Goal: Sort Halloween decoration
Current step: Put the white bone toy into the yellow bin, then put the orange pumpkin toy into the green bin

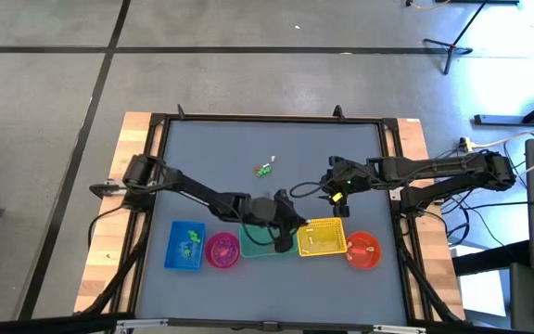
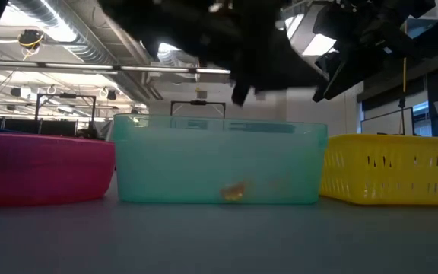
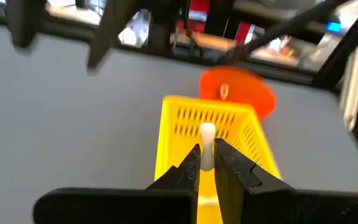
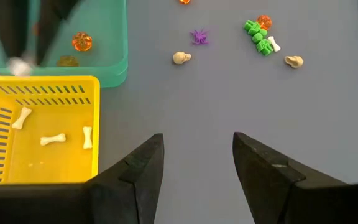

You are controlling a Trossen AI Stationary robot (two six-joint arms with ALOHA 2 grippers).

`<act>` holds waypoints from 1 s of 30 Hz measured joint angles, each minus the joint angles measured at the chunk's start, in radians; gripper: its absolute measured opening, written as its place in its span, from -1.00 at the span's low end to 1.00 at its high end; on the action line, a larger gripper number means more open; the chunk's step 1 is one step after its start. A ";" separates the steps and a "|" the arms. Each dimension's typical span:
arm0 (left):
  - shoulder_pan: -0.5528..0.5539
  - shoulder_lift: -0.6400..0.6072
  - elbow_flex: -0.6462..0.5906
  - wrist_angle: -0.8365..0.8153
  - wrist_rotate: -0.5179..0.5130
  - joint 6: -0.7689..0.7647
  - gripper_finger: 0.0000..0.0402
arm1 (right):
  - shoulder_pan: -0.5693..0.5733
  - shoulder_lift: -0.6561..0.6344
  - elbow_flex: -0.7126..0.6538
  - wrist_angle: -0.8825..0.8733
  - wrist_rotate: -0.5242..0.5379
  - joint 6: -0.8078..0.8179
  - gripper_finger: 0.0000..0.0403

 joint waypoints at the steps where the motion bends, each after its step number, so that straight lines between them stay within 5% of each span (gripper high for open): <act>1: -0.003 0.015 0.000 0.000 0.000 -0.001 -0.91 | 0.000 0.000 0.000 0.000 0.000 0.000 -0.06; 14: -0.010 0.060 0.000 0.001 0.024 -0.007 -0.87 | 0.000 0.000 0.000 0.021 0.000 0.000 -0.06; 30: 0.007 0.047 0.000 0.000 0.023 -0.028 -0.27 | 0.000 0.000 0.000 0.041 0.000 0.000 -0.06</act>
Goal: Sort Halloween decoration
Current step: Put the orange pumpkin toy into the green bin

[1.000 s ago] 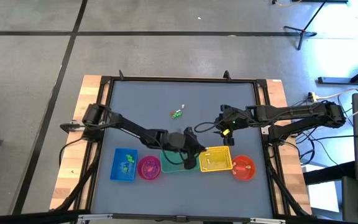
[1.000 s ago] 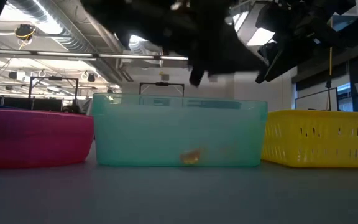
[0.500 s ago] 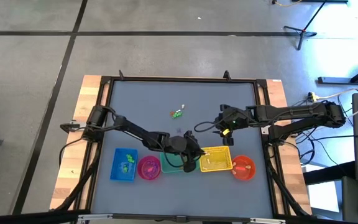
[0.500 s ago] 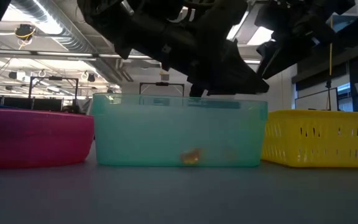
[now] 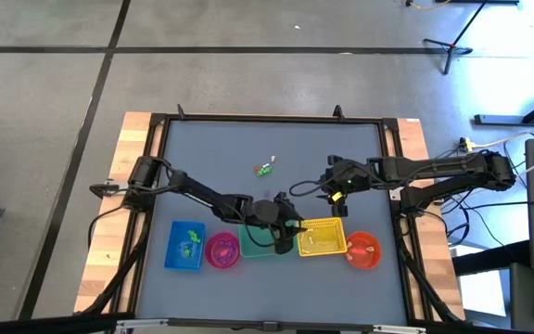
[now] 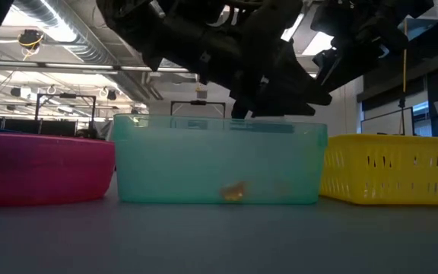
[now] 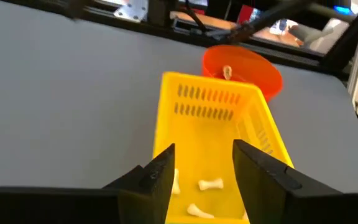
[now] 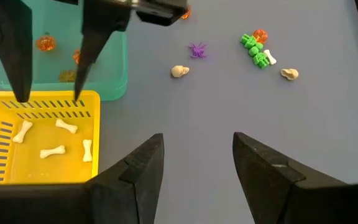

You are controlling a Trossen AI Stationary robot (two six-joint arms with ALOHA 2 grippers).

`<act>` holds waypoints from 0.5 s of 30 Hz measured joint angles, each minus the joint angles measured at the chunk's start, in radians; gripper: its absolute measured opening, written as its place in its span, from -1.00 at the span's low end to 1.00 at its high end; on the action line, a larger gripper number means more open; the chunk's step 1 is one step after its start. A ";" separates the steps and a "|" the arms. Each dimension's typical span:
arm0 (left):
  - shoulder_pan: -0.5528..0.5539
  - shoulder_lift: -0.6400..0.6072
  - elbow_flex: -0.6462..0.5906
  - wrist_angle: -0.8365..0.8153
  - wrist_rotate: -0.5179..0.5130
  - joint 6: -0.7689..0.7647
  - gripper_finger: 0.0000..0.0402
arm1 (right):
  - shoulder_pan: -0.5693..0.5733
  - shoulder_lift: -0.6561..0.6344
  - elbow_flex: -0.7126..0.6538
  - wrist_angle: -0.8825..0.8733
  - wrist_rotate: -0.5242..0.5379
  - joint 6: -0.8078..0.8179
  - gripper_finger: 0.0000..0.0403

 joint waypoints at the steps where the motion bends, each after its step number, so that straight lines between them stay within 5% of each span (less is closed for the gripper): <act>1: 0.006 -0.008 0.000 -0.003 0.000 0.000 -0.27 | 0.000 0.000 0.000 0.000 0.000 0.000 -0.06; 8: 0.060 -0.079 -0.002 -0.045 0.007 0.005 -0.28 | 0.000 0.000 0.000 0.008 0.000 0.000 -0.06; 15: 0.133 -0.232 -0.001 -0.318 0.015 0.081 -0.28 | 0.000 0.000 0.000 0.011 0.000 0.000 -0.06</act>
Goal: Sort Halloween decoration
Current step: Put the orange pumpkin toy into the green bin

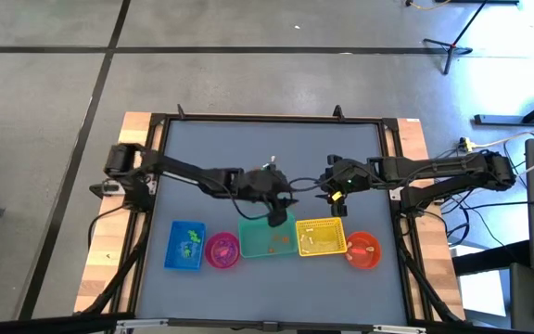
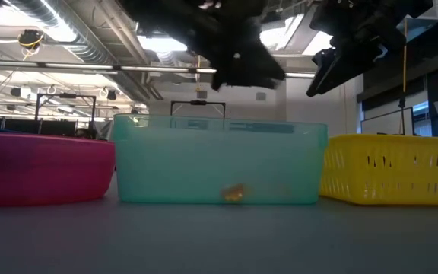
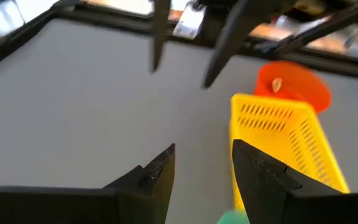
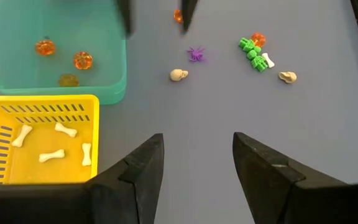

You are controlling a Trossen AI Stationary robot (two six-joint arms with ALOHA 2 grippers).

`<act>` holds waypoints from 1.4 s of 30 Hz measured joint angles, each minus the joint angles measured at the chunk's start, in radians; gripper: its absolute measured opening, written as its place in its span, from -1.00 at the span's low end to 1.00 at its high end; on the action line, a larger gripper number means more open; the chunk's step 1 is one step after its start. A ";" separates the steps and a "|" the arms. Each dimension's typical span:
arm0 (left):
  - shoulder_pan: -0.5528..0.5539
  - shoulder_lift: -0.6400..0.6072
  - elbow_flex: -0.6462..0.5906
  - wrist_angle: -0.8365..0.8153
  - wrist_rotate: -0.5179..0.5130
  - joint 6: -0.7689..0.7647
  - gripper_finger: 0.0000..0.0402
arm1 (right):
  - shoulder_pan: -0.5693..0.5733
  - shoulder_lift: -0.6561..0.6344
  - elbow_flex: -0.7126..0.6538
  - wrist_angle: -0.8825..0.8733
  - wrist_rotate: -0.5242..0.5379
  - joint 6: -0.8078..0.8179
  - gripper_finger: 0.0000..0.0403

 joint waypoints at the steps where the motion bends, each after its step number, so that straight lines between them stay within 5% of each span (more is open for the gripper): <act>1: 0.008 -0.025 0.000 -0.055 0.001 0.000 -0.28 | 0.000 0.000 0.000 0.001 0.000 0.000 -0.06; 14: 0.099 -0.193 0.000 -0.631 0.006 -0.008 -0.28 | 0.000 0.000 0.000 0.030 0.000 0.000 -0.06; 20: 0.159 -0.173 -0.006 -0.798 0.135 0.069 -0.28 | 0.000 0.000 0.000 0.044 0.000 0.000 -0.06; 31: 0.179 -0.121 -0.068 -0.777 0.181 0.393 -0.28 | 0.000 0.000 0.000 0.043 0.000 0.000 -0.06; 42: 0.179 -0.030 -0.068 -0.708 0.203 0.549 -0.28 | 0.000 0.000 0.000 0.043 0.000 0.000 -0.06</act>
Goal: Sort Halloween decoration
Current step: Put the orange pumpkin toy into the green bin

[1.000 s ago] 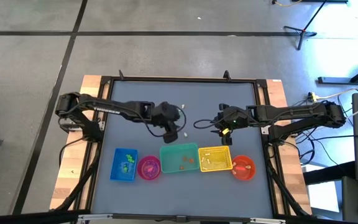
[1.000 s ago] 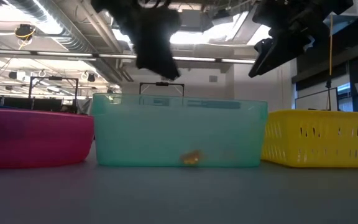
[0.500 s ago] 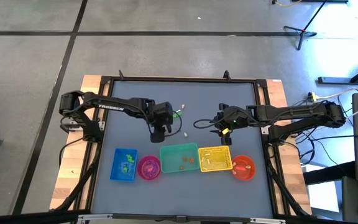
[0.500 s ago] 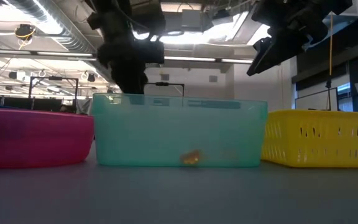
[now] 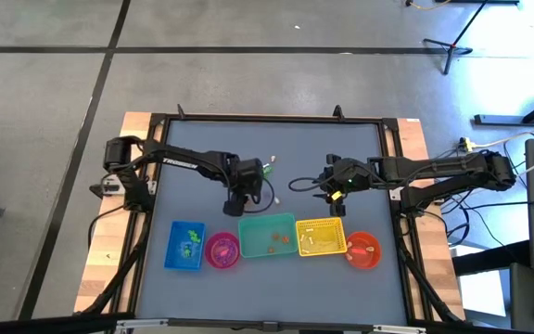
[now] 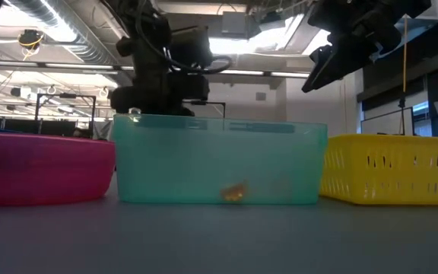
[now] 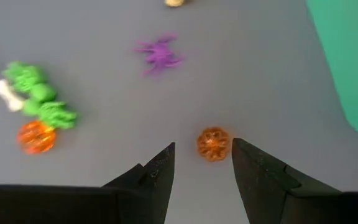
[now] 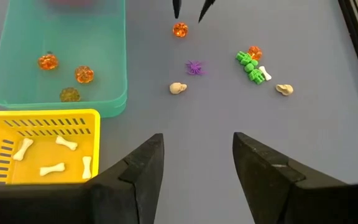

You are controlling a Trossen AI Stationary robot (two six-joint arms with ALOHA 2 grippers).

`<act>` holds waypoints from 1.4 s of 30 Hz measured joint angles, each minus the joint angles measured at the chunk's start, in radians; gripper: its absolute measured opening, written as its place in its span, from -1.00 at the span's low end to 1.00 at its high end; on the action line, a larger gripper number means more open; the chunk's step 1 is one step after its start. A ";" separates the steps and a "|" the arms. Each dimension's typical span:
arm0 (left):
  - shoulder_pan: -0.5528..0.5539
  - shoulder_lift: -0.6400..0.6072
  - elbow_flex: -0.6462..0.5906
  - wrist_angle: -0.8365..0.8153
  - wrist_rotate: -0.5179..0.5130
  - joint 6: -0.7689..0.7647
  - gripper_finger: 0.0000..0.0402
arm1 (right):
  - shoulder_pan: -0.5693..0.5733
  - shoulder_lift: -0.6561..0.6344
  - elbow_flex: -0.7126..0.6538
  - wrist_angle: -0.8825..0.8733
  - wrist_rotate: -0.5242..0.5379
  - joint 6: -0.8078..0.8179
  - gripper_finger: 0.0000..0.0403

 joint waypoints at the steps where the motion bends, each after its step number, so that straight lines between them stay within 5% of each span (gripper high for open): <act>1: 0.000 0.008 0.000 0.001 0.016 0.011 -0.28 | 0.000 0.000 0.000 0.000 0.000 0.000 -0.06; 42: -0.007 0.114 0.004 0.022 0.043 0.050 -0.28 | 0.000 0.000 0.000 -0.004 0.000 0.000 -0.06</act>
